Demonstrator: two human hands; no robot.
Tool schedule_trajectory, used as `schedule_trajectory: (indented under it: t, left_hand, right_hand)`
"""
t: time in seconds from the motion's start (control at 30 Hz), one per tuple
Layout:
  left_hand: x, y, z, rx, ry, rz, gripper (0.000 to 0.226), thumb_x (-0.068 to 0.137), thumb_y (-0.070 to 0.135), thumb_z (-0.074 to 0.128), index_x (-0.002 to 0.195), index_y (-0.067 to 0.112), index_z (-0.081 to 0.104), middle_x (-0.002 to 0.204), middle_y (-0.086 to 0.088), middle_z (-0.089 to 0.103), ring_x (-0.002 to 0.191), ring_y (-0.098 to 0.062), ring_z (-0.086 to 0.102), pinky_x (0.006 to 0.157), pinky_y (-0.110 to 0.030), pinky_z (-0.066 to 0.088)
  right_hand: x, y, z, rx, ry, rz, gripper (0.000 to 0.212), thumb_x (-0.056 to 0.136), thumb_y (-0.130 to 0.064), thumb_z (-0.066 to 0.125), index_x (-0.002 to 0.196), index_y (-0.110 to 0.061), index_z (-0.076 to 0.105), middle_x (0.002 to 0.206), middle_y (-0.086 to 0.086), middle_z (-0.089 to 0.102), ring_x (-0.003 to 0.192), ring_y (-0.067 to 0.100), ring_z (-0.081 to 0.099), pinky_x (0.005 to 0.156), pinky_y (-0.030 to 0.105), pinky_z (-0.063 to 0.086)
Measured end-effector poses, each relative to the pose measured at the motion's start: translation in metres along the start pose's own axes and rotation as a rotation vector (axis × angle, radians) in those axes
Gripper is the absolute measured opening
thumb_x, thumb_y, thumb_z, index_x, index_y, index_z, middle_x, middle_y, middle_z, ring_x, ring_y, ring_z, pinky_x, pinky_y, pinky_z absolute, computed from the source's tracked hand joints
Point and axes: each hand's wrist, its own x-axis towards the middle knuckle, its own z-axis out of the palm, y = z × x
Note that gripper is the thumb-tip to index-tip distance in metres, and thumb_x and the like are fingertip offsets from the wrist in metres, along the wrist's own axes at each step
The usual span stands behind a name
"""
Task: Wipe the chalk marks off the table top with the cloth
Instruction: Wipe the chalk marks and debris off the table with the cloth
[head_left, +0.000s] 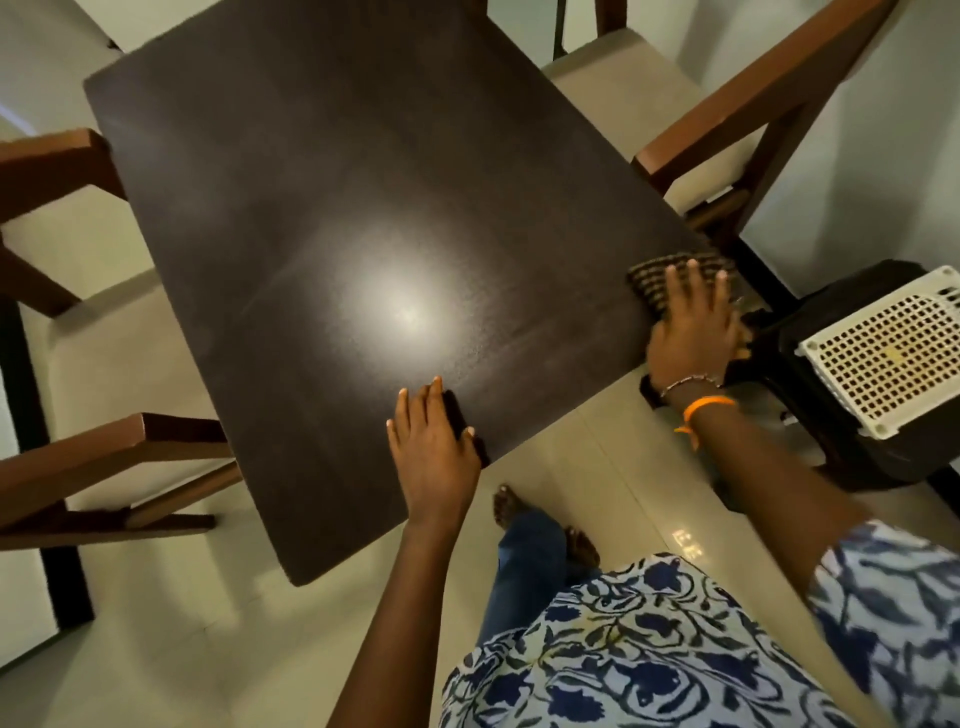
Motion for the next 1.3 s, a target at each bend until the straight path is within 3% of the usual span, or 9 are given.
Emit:
schedule_trajectory:
  t: [0.2, 0.37, 0.5, 0.63, 0.8, 0.9, 1.0, 1.13, 1.3]
  left_hand:
    - [0.023, -0.009, -0.010, -0.040, 0.058, -0.054, 0.059, 0.089, 0.006, 0.049, 0.144, 0.015, 0.030, 0.147, -0.007, 0.038, 0.144, -0.026, 0.018, 0.119, -0.045, 0.015]
    - [0.049, -0.003, -0.015, -0.054, 0.069, -0.018, 0.056, 0.088, 0.003, 0.046, 0.141, 0.014, 0.035, 0.144, -0.008, 0.043, 0.141, -0.027, 0.023, 0.117, -0.045, 0.021]
    - [0.067, 0.006, -0.014, -0.074, 0.059, 0.005, 0.059, 0.086, 0.000, 0.049, 0.142, 0.012, 0.034, 0.140, -0.009, 0.045, 0.138, -0.027, 0.028, 0.115, -0.046, 0.027]
    - [0.070, 0.009, -0.013, -0.076, 0.049, 0.022, 0.060, 0.088, 0.001, 0.050, 0.144, 0.013, 0.031, 0.145, -0.007, 0.040, 0.141, -0.025, 0.024, 0.118, -0.045, 0.021]
    - [0.066, 0.003, -0.014, -0.064, 0.043, -0.001, 0.058, 0.090, 0.003, 0.046, 0.144, 0.015, 0.029, 0.146, -0.006, 0.040, 0.145, -0.026, 0.014, 0.120, -0.044, 0.014]
    - [0.064, 0.001, -0.017, -0.086, 0.048, -0.035, 0.060, 0.088, -0.001, 0.044, 0.144, 0.014, 0.030, 0.144, -0.009, 0.043, 0.145, -0.027, 0.013, 0.119, -0.048, 0.013]
    - [0.066, 0.004, -0.017, -0.094, 0.047, -0.051, 0.060, 0.086, -0.004, 0.041, 0.143, 0.012, 0.033, 0.141, -0.013, 0.046, 0.144, -0.029, 0.014, 0.118, -0.050, 0.014]
    - [0.074, -0.002, -0.013, -0.049, 0.102, -0.198, 0.057, 0.085, 0.000, 0.044, 0.141, 0.009, 0.038, 0.134, -0.019, 0.049, 0.137, -0.035, 0.028, 0.116, -0.049, 0.019]
    - [0.077, 0.018, -0.004, -0.039, 0.074, -0.163, 0.056, 0.088, 0.003, 0.048, 0.141, 0.011, 0.036, 0.140, -0.013, 0.044, 0.138, -0.031, 0.025, 0.117, -0.051, 0.019]
  right_hand:
    - [-0.101, -0.115, 0.047, -0.020, -0.166, -0.465, 0.068, 0.068, -0.023, 0.051, 0.135, -0.022, 0.047, 0.143, 0.003, 0.047, 0.132, 0.033, 0.042, 0.093, 0.049, 0.045]
    - [-0.081, -0.109, 0.043, -0.067, -0.283, -0.832, 0.067, 0.071, -0.027, 0.034, 0.137, -0.026, 0.043, 0.146, -0.001, 0.043, 0.135, 0.027, 0.038, 0.097, 0.043, 0.042]
    - [-0.002, -0.056, 0.020, -0.026, -0.199, -0.539, 0.070, 0.071, -0.025, 0.032, 0.141, -0.024, 0.038, 0.150, 0.003, 0.037, 0.139, 0.032, 0.030, 0.101, 0.051, 0.040]
    - [0.065, -0.014, -0.001, -0.013, -0.138, -0.212, 0.063, 0.088, -0.015, 0.046, 0.146, -0.025, 0.024, 0.157, 0.002, 0.020, 0.145, 0.030, 0.008, 0.112, 0.055, 0.021]
    - [0.068, -0.033, -0.002, 0.006, -0.091, 0.028, 0.062, 0.091, -0.018, 0.045, 0.147, -0.025, 0.020, 0.158, 0.000, 0.014, 0.145, 0.028, 0.004, 0.113, 0.055, 0.014]
    - [0.031, -0.078, 0.014, -0.064, -0.121, -0.080, 0.068, 0.087, -0.020, 0.051, 0.147, -0.023, 0.021, 0.158, 0.003, 0.016, 0.145, 0.032, 0.008, 0.110, 0.056, 0.018]
    - [-0.019, -0.132, 0.041, -0.028, -0.208, -0.432, 0.070, 0.072, -0.023, 0.057, 0.140, -0.023, 0.040, 0.149, 0.004, 0.037, 0.137, 0.034, 0.032, 0.097, 0.054, 0.039]
    - [-0.032, -0.153, 0.049, -0.060, -0.327, -0.781, 0.066, 0.072, -0.032, 0.039, 0.138, -0.028, 0.040, 0.147, -0.002, 0.041, 0.137, 0.026, 0.036, 0.094, 0.041, 0.044]
    - [0.037, -0.102, 0.029, -0.100, -0.255, -0.737, 0.068, 0.072, -0.026, 0.034, 0.140, -0.027, 0.038, 0.149, -0.001, 0.037, 0.138, 0.027, 0.033, 0.095, 0.042, 0.043]
